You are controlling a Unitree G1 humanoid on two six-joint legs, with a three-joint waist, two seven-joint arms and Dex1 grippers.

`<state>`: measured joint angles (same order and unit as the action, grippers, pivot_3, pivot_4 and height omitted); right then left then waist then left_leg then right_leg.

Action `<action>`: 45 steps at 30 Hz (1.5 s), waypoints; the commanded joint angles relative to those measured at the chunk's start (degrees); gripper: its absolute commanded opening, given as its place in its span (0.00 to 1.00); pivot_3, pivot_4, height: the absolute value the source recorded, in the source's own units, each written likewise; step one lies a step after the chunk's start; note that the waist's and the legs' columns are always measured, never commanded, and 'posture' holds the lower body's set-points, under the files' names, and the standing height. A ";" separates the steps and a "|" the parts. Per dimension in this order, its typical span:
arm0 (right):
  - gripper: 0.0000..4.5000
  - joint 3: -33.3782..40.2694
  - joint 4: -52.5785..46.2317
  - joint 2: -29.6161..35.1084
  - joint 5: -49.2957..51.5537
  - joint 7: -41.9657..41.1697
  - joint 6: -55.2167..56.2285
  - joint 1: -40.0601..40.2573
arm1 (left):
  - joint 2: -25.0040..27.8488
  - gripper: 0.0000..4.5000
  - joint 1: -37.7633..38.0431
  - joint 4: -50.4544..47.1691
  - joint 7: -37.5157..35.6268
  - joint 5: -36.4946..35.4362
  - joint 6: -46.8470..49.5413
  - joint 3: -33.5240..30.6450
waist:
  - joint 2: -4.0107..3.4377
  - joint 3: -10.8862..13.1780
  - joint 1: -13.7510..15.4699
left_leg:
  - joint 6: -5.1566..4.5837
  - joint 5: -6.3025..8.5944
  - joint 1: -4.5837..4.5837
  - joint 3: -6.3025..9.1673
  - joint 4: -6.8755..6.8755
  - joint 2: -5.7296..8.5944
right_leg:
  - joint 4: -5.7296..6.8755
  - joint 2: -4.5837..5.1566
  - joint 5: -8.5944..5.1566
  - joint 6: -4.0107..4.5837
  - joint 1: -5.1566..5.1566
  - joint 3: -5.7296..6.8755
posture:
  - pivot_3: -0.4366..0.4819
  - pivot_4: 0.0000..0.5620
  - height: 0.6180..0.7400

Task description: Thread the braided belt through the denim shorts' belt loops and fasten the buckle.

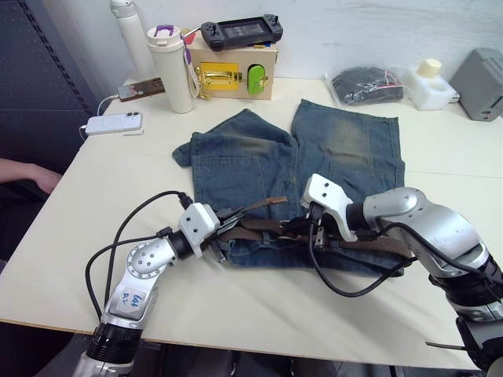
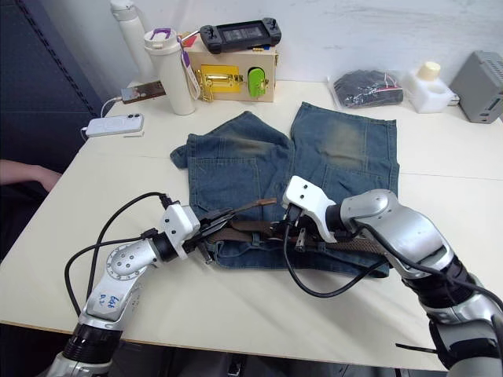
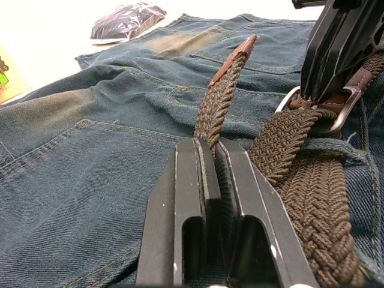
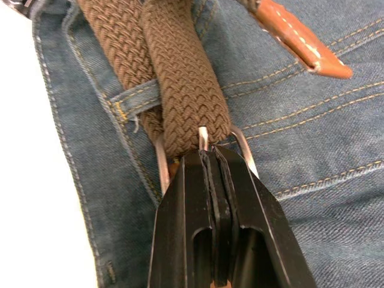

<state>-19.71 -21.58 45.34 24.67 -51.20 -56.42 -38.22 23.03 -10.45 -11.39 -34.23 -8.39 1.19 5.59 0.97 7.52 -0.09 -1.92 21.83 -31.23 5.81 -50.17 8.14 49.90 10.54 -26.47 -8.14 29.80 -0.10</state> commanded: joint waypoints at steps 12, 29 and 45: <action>0.03 -7.40 6.32 -1.13 -5.97 -7.13 3.11 -5.82 | -0.82 0.00 -1.09 -2.10 0.94 1.72 -1.49 0.64 | 0.00 0.00 -0.10 | 0.02 -0.01 0.08 0.01 0.02 0.00 | 0.00 -0.01 0.00 0.00 -0.06 0.02 | 0.48 0.27 0.22; 0.03 -20.38 18.00 -5.46 -15.04 -20.59 8.30 -11.23 | -2.04 0.00 -12.48 0.99 -2.44 -0.07 -3.30 0.39 | 0.27 -0.19 -0.32 | 0.05 -0.02 0.26 0.06 0.08 -0.01 | -0.02 0.00 0.00 0.00 -0.22 0.12 | 0.48 0.27 0.22; 0.03 -27.41 16.55 -9.80 -24.34 -24.75 11.72 -5.85 | -4.07 0.00 -34.09 18.95 -20.40 -7.07 -8.16 0.47 | 0.63 -0.45 -1.88 | 0.27 0.05 0.84 0.04 0.38 -0.20 | -0.01 -0.01 0.00 0.00 -0.54 0.40 | 0.48 0.27 0.22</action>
<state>-35.61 -7.44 37.02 1.57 -72.97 -43.71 -50.75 19.96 -39.63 8.01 -53.48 -11.80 -3.60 8.38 1.60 7.07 -1.97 -1.65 21.87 -30.38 5.84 -49.78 7.93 49.88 10.53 -26.47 -8.15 29.26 0.31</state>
